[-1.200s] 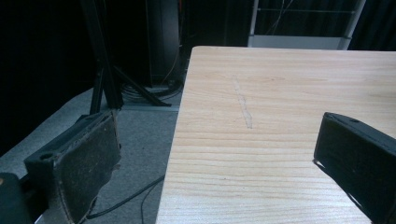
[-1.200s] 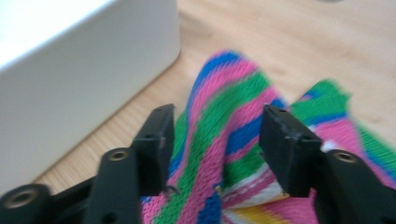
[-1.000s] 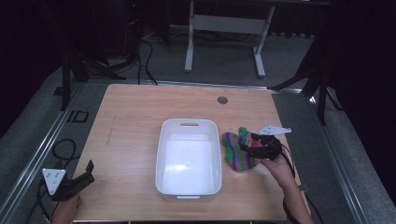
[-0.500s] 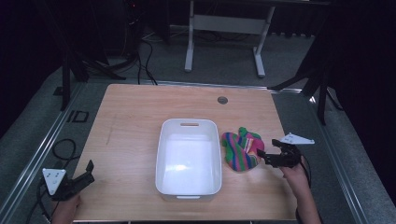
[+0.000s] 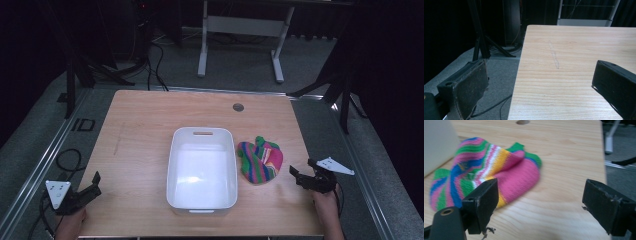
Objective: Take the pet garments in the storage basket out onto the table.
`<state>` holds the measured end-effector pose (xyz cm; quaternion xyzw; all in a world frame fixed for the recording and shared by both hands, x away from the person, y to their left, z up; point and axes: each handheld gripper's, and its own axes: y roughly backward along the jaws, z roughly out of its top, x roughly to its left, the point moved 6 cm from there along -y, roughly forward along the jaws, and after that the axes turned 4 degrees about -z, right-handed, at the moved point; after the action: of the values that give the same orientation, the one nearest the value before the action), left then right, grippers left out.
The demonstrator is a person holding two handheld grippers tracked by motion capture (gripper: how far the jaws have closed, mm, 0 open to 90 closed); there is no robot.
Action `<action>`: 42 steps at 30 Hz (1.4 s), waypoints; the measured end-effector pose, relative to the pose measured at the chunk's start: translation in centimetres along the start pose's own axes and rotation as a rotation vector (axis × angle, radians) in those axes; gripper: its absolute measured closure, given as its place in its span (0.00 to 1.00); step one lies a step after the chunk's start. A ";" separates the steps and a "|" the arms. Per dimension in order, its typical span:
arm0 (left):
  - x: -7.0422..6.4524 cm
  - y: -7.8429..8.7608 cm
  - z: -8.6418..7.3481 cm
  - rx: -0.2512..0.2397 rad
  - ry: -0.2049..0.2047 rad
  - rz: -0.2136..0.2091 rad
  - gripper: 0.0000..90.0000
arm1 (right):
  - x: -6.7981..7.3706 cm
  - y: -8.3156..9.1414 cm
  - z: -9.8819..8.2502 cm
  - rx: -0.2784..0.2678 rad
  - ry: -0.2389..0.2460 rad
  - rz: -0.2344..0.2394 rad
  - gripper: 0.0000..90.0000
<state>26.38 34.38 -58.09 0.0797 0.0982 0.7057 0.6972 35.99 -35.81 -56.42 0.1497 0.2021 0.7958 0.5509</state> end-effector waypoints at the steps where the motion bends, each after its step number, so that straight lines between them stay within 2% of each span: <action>1: 0.0 0.0 0.0 0.000 0.000 0.000 0.01 | -0.2 0.1 -0.3 -0.004 -0.002 -0.027 0.15; 3: 0.0 0.0 0.0 0.000 0.000 0.000 0.01 | -0.5 0.4 -0.9 -0.011 0.003 -0.055 0.15; 10: 0.0 0.0 0.0 0.000 0.000 0.001 0.01 | -0.8 1.3 -2.9 0.003 -0.001 -0.078 0.15; 14: 0.0 0.0 0.0 -0.001 -0.002 0.001 0.01 | -1.1 2.0 -3.3 -0.024 -0.015 -0.110 0.15; 17: 0.0 0.0 0.0 0.000 -0.001 0.001 0.01 | -1.3 2.7 -3.4 -0.066 -0.034 -0.142 0.15; 22: 0.0 0.0 0.0 0.000 -0.002 0.001 0.01 | -1.7 3.5 -3.5 -0.120 -0.080 -0.145 0.15; 28: 0.0 0.0 0.0 -0.001 -0.002 0.002 0.01 | -1.7 3.7 -3.5 -0.136 -0.078 -0.159 0.15; 34: 0.0 0.0 0.0 0.001 0.000 0.002 0.01 | -2.0 4.0 -3.5 -0.182 -0.133 -0.122 0.15; 37: 0.0 0.0 0.0 0.001 0.001 0.003 0.01 | -2.2 4.1 -3.5 -0.182 -0.146 -0.124 0.15; 42: 0.0 0.0 0.0 -0.001 0.000 0.004 0.01 | -2.5 3.9 -3.5 -0.169 -0.153 -0.158 0.16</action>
<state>26.38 34.38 -58.09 0.0795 0.0979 0.7071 0.6957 32.06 -39.95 -57.59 0.1466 0.1031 0.7505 0.6361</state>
